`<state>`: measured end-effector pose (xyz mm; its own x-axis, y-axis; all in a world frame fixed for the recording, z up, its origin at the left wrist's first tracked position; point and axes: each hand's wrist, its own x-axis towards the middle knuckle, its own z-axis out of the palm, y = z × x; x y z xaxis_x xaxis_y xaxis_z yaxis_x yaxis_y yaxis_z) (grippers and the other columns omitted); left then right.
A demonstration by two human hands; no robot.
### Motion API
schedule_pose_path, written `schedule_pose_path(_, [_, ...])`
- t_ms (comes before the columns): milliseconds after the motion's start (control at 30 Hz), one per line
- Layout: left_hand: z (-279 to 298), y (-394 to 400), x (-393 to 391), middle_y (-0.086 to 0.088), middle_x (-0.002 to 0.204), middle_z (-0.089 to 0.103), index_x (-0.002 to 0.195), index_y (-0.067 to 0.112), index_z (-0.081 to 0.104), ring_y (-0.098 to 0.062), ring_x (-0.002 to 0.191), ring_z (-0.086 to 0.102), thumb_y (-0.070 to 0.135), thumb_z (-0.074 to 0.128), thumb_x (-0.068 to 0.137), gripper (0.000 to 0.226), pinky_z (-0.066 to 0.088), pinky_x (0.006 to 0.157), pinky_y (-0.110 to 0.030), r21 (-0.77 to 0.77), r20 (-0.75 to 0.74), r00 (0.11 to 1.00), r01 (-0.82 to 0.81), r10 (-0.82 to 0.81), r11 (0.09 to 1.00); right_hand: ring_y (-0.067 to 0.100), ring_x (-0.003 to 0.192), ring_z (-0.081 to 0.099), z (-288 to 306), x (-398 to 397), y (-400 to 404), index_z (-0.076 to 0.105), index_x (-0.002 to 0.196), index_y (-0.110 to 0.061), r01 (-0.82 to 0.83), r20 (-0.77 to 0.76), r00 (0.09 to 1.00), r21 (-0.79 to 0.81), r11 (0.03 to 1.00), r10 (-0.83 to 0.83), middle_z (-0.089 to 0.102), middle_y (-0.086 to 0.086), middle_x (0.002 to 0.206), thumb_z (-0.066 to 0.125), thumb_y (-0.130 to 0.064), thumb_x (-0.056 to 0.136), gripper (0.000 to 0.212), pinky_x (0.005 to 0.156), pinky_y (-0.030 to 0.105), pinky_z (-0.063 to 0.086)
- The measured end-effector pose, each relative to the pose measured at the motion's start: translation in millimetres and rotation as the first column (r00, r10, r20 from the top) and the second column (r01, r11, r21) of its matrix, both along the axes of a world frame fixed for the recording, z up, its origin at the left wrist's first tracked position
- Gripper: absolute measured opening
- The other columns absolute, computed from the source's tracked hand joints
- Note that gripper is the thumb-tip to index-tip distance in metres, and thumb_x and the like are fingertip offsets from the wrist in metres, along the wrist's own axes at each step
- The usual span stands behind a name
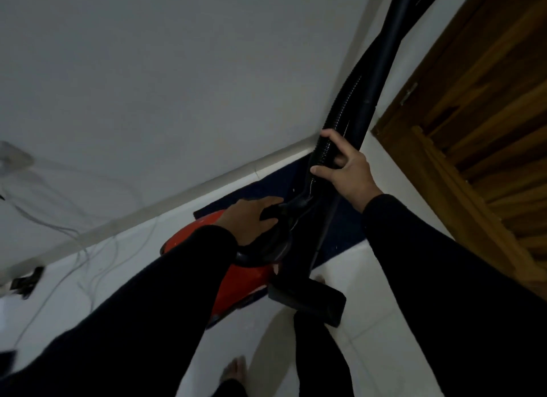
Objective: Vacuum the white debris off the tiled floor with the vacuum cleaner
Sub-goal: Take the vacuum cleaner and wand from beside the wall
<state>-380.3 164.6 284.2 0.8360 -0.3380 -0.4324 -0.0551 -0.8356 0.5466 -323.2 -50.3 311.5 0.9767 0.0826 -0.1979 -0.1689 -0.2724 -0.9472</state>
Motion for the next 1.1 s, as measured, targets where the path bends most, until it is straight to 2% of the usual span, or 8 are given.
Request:
schedule_pose_path(100, [21.9, 11.3, -50.9, -0.004, 0.129, 0.059, 0.139, 0.036, 0.037, -0.023, 0.112, 0.058, 0.033, 0.050, 0.094, 0.048, 0.044, 0.096, -0.032, -0.062, 0.003, 1.000, 0.003, -0.003, 0.998, 0.012, 0.104, 0.062, 27.1, -53.6, 17.5, 0.058, 0.111, -0.053, 0.031, 0.027, 0.999, 0.008, 0.999, -0.031, 0.058, 0.006, 0.129, 0.074, 0.008, 0.078, 0.071, 0.087, 0.024, 0.057])
schedule_pose_path(200, [41.5, 23.0, -91.9, -0.002, 0.126, 0.062, 0.138, 0.035, 0.039, -0.022, 0.111, 0.059, 0.032, 0.050, 0.093, 0.047, 0.044, 0.097, -0.034, -0.058, 0.013, 1.000, 0.010, -0.009, 0.998, 0.012, 0.102, 0.063, 49.3, -104.5, 29.4, 0.058, 0.106, -0.056, 0.092, 0.034, 0.995, 0.039, 0.995, -0.093, 0.060, 0.002, 0.121, 0.074, 0.008, 0.078, 0.072, 0.089, 0.031, 0.058])
schedule_pose_path(333, [57.7, 33.0, -145.0, -0.001, 0.129, 0.060, 0.139, 0.034, 0.037, -0.022, 0.113, 0.057, 0.032, 0.050, 0.093, 0.048, 0.044, 0.100, -0.035, -0.072, -0.010, 0.999, 0.035, -0.036, 0.997, 0.008, 0.097, 0.064, 63.4, -167.5, 41.6, 0.058, 0.107, -0.054, 0.131, 0.045, 0.990, 0.021, 0.991, -0.132, 0.061, -0.002, 0.112, 0.073, 0.008, 0.078, 0.071, 0.086, 0.030, 0.059])
schedule_pose_path(433, [65.2, 38.2, -185.0, -0.003, 0.130, 0.059, 0.140, 0.035, 0.037, -0.024, 0.115, 0.055, 0.033, 0.051, 0.093, 0.049, 0.043, 0.101, -0.035, -0.078, -0.029, 0.999, 0.024, -0.026, 0.997, 0.008, 0.096, 0.065, 76.8, -210.1, 45.5, 0.058, 0.108, -0.053, 0.138, 0.056, 0.989, 0.010, 0.990, -0.138, 0.062, 0.003, 0.115, 0.073, 0.009, 0.078, 0.070, 0.083, 0.028, 0.060])
schedule_pose_path(633, [76.4, 53.5, -300.8, -0.006, 0.129, 0.059, 0.139, 0.035, 0.038, -0.027, 0.113, 0.057, 0.031, 0.052, 0.093, 0.049, 0.044, 0.098, -0.034, -0.097, 0.070, 0.998, 0.009, -0.002, 0.995, 0.011, 0.100, 0.065, 94.6, -327.7, 64.4, 0.057, 0.109, -0.049, 0.128, 0.119, 0.984, 0.047, 0.991, -0.133, 0.061, 0.006, 0.118, 0.071, 0.011, 0.079, 0.069, 0.087, 0.032, 0.059])
schedule_pose_path(833, [64.1, 77.1, -427.2, -0.010, 0.128, 0.059, 0.140, 0.037, 0.037, -0.028, 0.111, 0.057, 0.033, 0.052, 0.092, 0.050, 0.044, 0.095, -0.032, -0.052, 0.095, 0.995, 0.020, -0.015, 0.998, 0.008, 0.095, 0.064, 80.3, -456.4, 79.2, 0.058, 0.113, -0.044, 0.165, 0.145, 0.975, 0.056, 0.985, -0.172, 0.060, -0.007, 0.107, 0.072, 0.011, 0.078, 0.067, 0.091, 0.033, 0.057])
schedule_pose_path(967, [45.4, 91.1, -491.2, -0.006, 0.128, 0.059, 0.139, 0.038, 0.038, -0.025, 0.111, 0.057, 0.035, 0.052, 0.092, 0.049, 0.043, 0.094, -0.030, -0.069, 0.057, 0.998, -0.002, 0.006, 0.998, 0.008, 0.097, 0.063, 61.8, -517.7, 94.9, 0.057, 0.121, -0.033, 0.170, 0.112, 0.978, 0.051, 0.984, -0.175, 0.057, -0.009, 0.111, 0.071, 0.012, 0.078, 0.064, 0.091, 0.029, 0.057])
schedule_pose_path(1100, [32.2, 108.1, -543.3, -0.002, 0.131, 0.057, 0.139, 0.035, 0.039, -0.022, 0.116, 0.055, 0.032, 0.052, 0.092, 0.049, 0.038, 0.092, -0.023, -0.102, 0.035, 0.998, -0.055, 0.059, 0.993, 0.012, 0.103, 0.063, 47.3, -558.0, 117.2, 0.057, 0.124, -0.034, 0.178, 0.095, 0.979, 0.023, 0.984, -0.179, 0.056, -0.005, 0.121, 0.073, 0.008, 0.077, 0.065, 0.091, 0.029, 0.057])
